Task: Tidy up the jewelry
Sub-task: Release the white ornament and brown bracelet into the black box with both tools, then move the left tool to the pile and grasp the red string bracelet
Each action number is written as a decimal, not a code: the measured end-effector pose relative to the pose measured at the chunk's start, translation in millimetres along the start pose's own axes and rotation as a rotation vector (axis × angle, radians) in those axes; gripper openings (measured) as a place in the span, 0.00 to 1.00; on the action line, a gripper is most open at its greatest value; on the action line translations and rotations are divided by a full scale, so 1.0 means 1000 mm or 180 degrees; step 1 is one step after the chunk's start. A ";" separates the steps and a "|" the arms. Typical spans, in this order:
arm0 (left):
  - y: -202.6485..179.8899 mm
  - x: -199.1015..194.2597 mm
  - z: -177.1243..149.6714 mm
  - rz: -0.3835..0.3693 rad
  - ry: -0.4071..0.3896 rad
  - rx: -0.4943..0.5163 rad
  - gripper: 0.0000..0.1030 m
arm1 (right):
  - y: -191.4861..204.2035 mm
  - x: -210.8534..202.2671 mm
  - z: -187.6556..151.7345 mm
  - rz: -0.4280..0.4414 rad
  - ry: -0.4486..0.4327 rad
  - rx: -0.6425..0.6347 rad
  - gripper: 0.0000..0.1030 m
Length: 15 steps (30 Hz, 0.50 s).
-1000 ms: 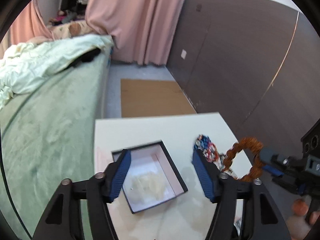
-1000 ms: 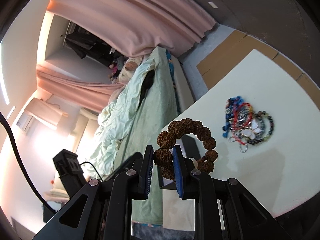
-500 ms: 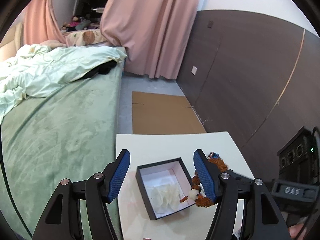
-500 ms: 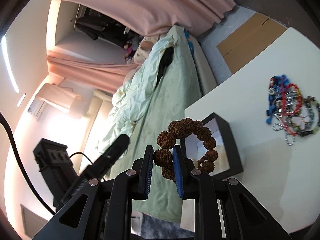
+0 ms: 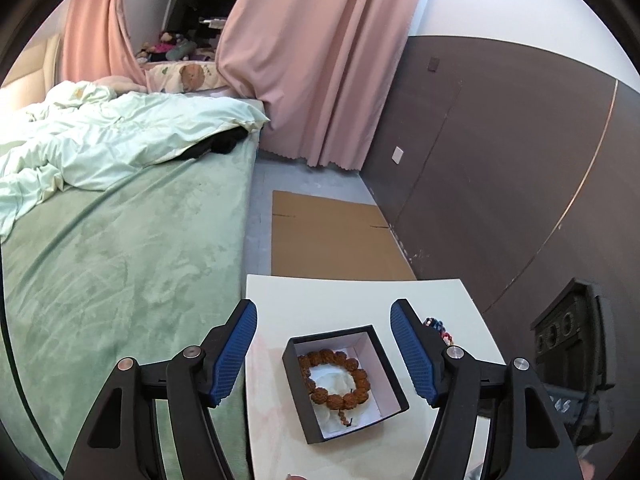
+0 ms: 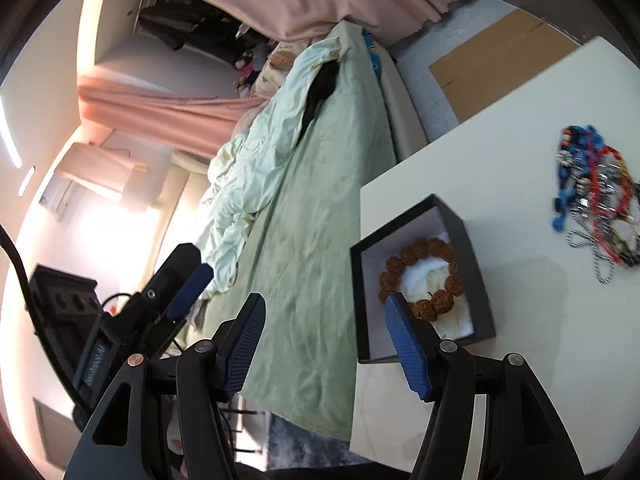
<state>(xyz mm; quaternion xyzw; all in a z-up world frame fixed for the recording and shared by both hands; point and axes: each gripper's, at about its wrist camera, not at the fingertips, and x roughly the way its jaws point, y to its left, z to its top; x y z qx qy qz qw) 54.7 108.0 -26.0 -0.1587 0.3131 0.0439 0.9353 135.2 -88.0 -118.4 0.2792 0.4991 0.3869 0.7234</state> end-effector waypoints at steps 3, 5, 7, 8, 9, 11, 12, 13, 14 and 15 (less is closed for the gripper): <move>-0.005 -0.001 -0.003 -0.0005 0.0001 0.0082 0.68 | -0.003 -0.024 -0.001 -0.0132 -0.0151 -0.0038 0.61; -0.010 -0.001 -0.006 0.0002 -0.0014 0.0129 0.68 | -0.007 -0.042 0.000 -0.0212 -0.0254 -0.0028 0.61; -0.017 0.000 -0.010 -0.0055 -0.0013 0.0184 0.68 | -0.009 -0.054 0.003 -0.0311 -0.0338 -0.0037 0.61; -0.019 0.000 -0.011 -0.0097 -0.0003 0.0195 0.68 | -0.011 -0.064 0.003 -0.0387 -0.0401 -0.0041 0.61; -0.023 0.001 -0.012 -0.0127 0.0004 0.0202 0.68 | -0.013 -0.070 0.004 -0.0427 -0.0440 -0.0037 0.61; -0.030 0.002 -0.016 -0.0163 0.0005 0.0231 0.68 | -0.017 -0.081 0.005 -0.0502 -0.0507 -0.0024 0.61; -0.033 0.002 -0.017 -0.0185 0.0009 0.0254 0.68 | -0.020 -0.088 0.006 -0.0554 -0.0538 -0.0021 0.61; -0.037 0.003 -0.018 -0.0216 0.0022 0.0286 0.68 | -0.022 -0.092 0.007 -0.0594 -0.0556 -0.0019 0.61; -0.040 0.004 -0.019 -0.0241 0.0035 0.0308 0.68 | -0.025 -0.097 0.008 -0.0635 -0.0572 -0.0013 0.61; -0.044 0.006 -0.020 -0.0266 0.0051 0.0332 0.68 | -0.029 -0.101 0.009 -0.0670 -0.0580 -0.0001 0.61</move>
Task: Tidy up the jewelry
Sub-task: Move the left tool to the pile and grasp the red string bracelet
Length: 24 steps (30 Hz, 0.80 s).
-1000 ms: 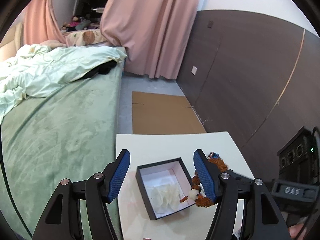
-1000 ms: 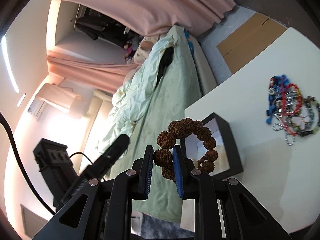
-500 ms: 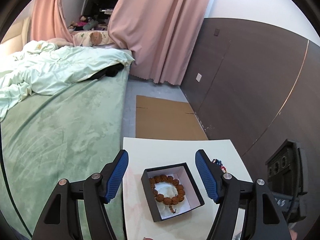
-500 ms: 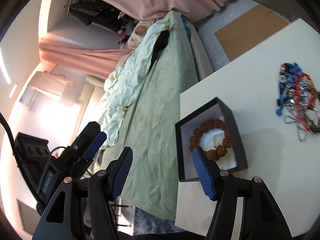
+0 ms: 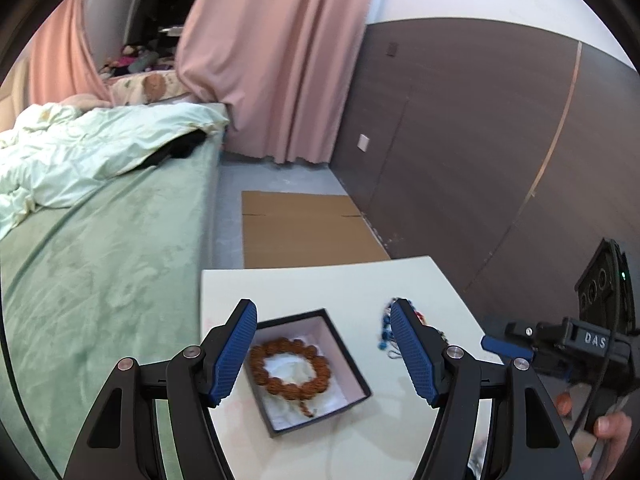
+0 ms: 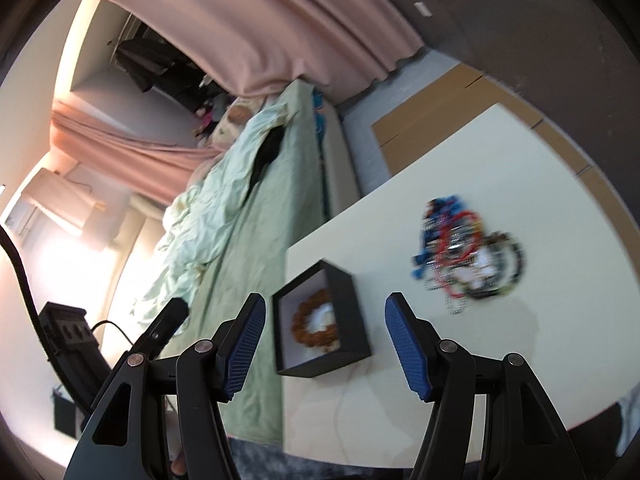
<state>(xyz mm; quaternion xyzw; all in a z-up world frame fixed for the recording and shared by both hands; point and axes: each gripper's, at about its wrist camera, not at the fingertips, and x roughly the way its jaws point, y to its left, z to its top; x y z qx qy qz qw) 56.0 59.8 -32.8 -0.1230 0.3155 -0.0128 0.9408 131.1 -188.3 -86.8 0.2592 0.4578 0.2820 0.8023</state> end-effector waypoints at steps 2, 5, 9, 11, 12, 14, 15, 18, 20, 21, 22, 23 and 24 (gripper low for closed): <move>-0.006 0.004 -0.002 -0.0033 0.0028 0.0029 0.68 | -0.008 -0.004 0.002 -0.0067 0.0014 0.0029 0.61; -0.015 0.011 -0.003 -0.0077 0.0089 0.0052 0.68 | -0.020 -0.010 0.003 -0.0122 0.0047 0.0079 0.67; -0.028 0.020 -0.005 -0.0122 0.0155 0.0126 0.68 | -0.031 -0.019 0.007 -0.0140 -0.0015 0.0194 0.83; -0.036 0.025 -0.006 -0.0147 0.0183 0.0178 0.68 | -0.037 -0.024 0.010 -0.0137 -0.0056 0.0272 0.83; -0.041 0.029 -0.006 -0.0173 0.0205 0.0203 0.68 | -0.041 -0.027 0.010 -0.0147 -0.0071 0.0306 0.83; -0.048 0.036 -0.008 -0.0207 0.0268 0.0236 0.68 | -0.047 -0.030 0.012 -0.0225 -0.0090 0.0380 0.83; -0.052 0.040 -0.009 -0.0237 0.0308 0.0248 0.68 | -0.051 -0.030 0.013 -0.0285 -0.0086 0.0417 0.83; -0.061 0.053 -0.012 -0.0298 0.0393 0.0279 0.68 | -0.066 -0.028 0.015 -0.0385 -0.0030 0.0574 0.83; -0.067 0.059 -0.013 -0.0311 0.0437 0.0307 0.68 | -0.073 -0.028 0.017 -0.0414 -0.0019 0.0657 0.83; -0.070 0.063 -0.014 -0.0320 0.0459 0.0322 0.66 | -0.076 -0.027 0.018 -0.0440 -0.0015 0.0680 0.83; -0.072 0.066 -0.015 -0.0332 0.0481 0.0333 0.64 | -0.079 -0.027 0.018 -0.0465 -0.0016 0.0702 0.83; -0.075 0.069 -0.015 -0.0345 0.0509 0.0344 0.63 | -0.082 -0.027 0.018 -0.0481 -0.0016 0.0733 0.83; -0.077 0.073 -0.016 -0.0359 0.0540 0.0355 0.60 | -0.086 -0.025 0.019 -0.0499 -0.0008 0.0776 0.83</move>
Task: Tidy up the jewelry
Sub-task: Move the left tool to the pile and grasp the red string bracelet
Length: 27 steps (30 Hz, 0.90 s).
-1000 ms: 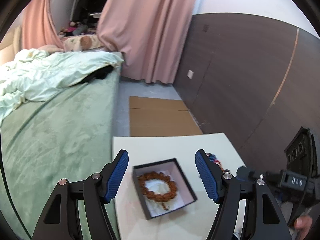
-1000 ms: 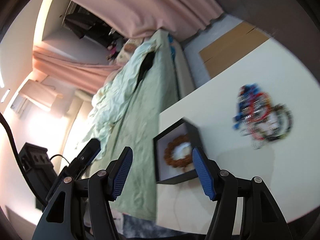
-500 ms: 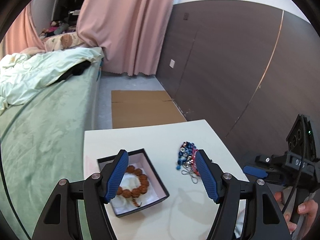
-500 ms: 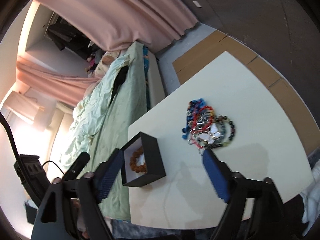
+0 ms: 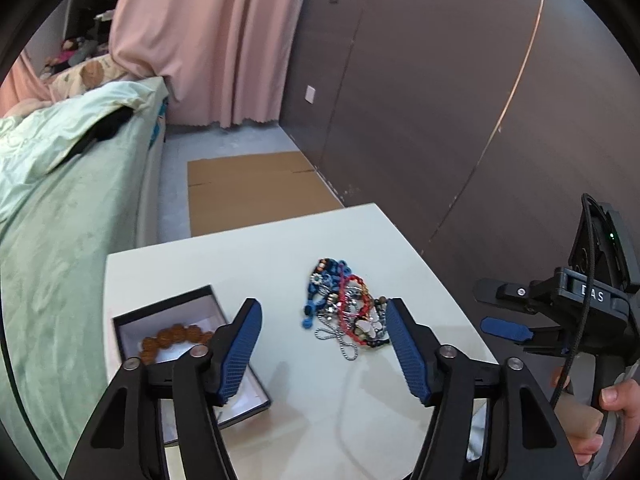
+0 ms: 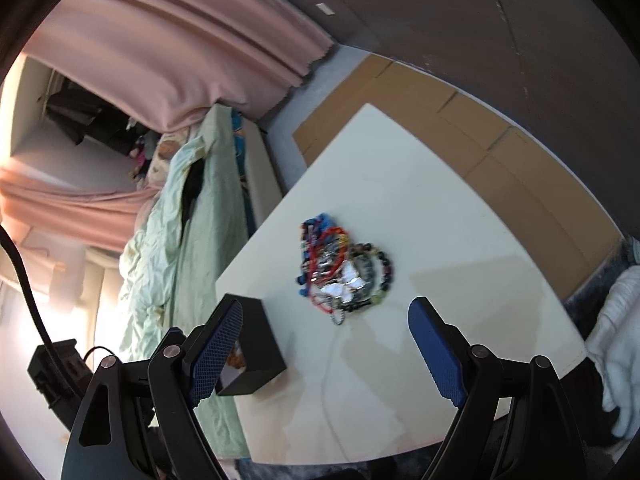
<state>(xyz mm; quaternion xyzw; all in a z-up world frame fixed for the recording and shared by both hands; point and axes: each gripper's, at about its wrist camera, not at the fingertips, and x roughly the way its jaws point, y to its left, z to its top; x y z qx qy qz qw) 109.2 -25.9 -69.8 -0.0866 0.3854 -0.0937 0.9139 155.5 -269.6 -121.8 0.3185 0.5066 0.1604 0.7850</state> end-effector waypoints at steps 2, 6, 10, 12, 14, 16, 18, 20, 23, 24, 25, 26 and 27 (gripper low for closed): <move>-0.004 0.010 0.000 -0.0010 0.0070 0.0018 0.56 | -0.005 0.003 0.002 0.0000 0.0020 0.0067 0.79; -0.011 0.029 0.000 -0.0071 0.0219 0.0026 0.40 | -0.016 0.014 0.007 0.0019 0.0142 0.0199 0.59; -0.019 0.048 0.001 -0.0115 0.0338 0.0042 0.32 | -0.022 0.019 0.013 -0.0031 0.0169 0.0234 0.44; -0.023 0.055 0.002 -0.0121 0.0383 0.0063 0.31 | -0.024 0.020 0.017 -0.0029 0.0156 0.0254 0.43; -0.027 0.067 0.002 -0.0106 0.0439 0.0084 0.30 | -0.026 0.021 0.021 -0.0039 0.0142 0.0262 0.43; -0.028 0.076 0.003 -0.0086 0.0491 0.0088 0.28 | -0.029 0.022 0.025 -0.0040 0.0133 0.0283 0.43; -0.028 0.086 0.003 -0.0072 0.0551 0.0083 0.26 | -0.032 0.024 0.030 -0.0028 0.0136 0.0322 0.43; -0.028 0.095 0.003 -0.0042 0.0589 0.0091 0.26 | -0.034 0.026 0.034 -0.0026 0.0139 0.0346 0.43; -0.029 0.107 0.002 0.0035 0.0644 0.0135 0.26 | -0.035 0.028 0.036 -0.0019 0.0155 0.0361 0.43; -0.030 0.111 0.001 0.0069 0.0662 0.0156 0.26 | -0.035 0.028 0.036 -0.0007 0.0160 0.0364 0.43; -0.031 0.115 0.000 0.0106 0.0678 0.0180 0.26 | -0.035 0.029 0.036 0.0006 0.0167 0.0362 0.43; -0.031 0.117 -0.001 0.0132 0.0691 0.0198 0.26 | -0.034 0.029 0.036 0.0013 0.0173 0.0355 0.43; -0.032 0.121 -0.003 0.0169 0.0715 0.0222 0.26 | -0.034 0.030 0.036 0.0017 0.0179 0.0350 0.43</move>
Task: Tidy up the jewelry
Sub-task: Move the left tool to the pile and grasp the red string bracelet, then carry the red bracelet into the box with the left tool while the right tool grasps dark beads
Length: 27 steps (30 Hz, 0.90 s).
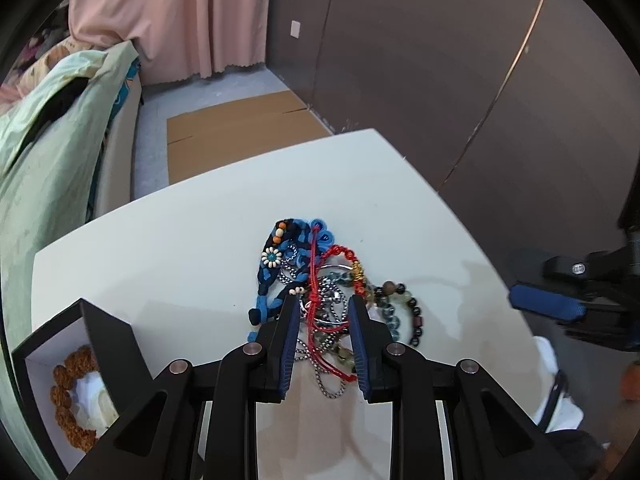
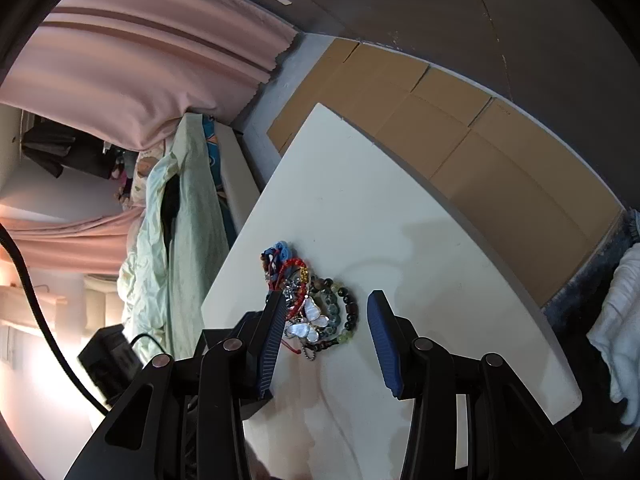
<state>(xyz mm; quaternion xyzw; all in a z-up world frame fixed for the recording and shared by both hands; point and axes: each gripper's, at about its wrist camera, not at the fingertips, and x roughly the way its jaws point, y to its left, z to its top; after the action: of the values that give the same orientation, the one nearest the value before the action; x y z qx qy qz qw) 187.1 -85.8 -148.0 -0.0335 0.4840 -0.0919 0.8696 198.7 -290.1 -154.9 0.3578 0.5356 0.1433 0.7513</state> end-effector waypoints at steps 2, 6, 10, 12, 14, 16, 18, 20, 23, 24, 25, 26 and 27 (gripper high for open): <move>0.000 0.007 -0.001 0.0055 0.0042 0.0010 0.26 | 0.000 0.001 0.000 0.0007 0.0011 0.0000 0.43; 0.003 0.014 -0.001 0.0137 0.0070 -0.0005 0.12 | -0.001 0.004 -0.001 0.0002 0.0034 -0.0008 0.43; 0.008 0.010 -0.001 0.0106 0.0042 -0.0046 0.03 | 0.001 0.005 -0.002 -0.0063 0.0025 -0.0073 0.43; 0.009 0.005 -0.002 0.0095 -0.0002 -0.0053 0.03 | 0.003 0.010 -0.003 -0.0127 0.0046 -0.0136 0.42; 0.011 -0.003 -0.001 0.0080 -0.0061 -0.0072 0.03 | 0.005 0.014 -0.003 -0.0166 0.0084 -0.0195 0.40; 0.014 -0.012 -0.001 0.0049 -0.0133 -0.0091 0.02 | 0.010 0.020 -0.005 -0.0268 0.0118 -0.0315 0.38; 0.018 -0.021 0.000 0.0013 -0.0196 -0.0130 0.02 | 0.016 0.023 -0.007 -0.0390 0.0110 -0.0445 0.38; 0.022 -0.028 0.001 -0.0035 -0.0246 -0.0164 0.02 | 0.022 0.027 -0.009 -0.0498 0.0102 -0.0584 0.37; 0.027 -0.038 0.001 -0.0079 -0.0303 -0.0187 0.02 | 0.030 0.034 -0.010 -0.0630 0.0126 -0.0768 0.31; 0.029 -0.040 0.001 -0.0099 -0.0318 -0.0197 0.02 | 0.032 0.038 -0.010 -0.0691 0.0144 -0.0833 0.29; 0.031 -0.043 0.001 -0.0114 -0.0327 -0.0208 0.02 | 0.032 0.040 -0.011 -0.0720 0.0153 -0.0860 0.29; 0.033 -0.045 0.001 -0.0135 -0.0338 -0.0223 0.02 | 0.034 0.043 -0.011 -0.0760 0.0165 -0.0896 0.29; 0.035 -0.047 0.002 -0.0150 -0.0346 -0.0228 0.02 | 0.035 0.047 -0.011 -0.0801 0.0185 -0.0937 0.28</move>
<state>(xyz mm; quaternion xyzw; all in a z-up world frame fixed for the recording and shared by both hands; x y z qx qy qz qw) 169.1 -42.5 -112.4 -0.0809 0.4381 -0.0930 0.8904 213.2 -233.3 -166.0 0.1701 0.5709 0.1354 0.7917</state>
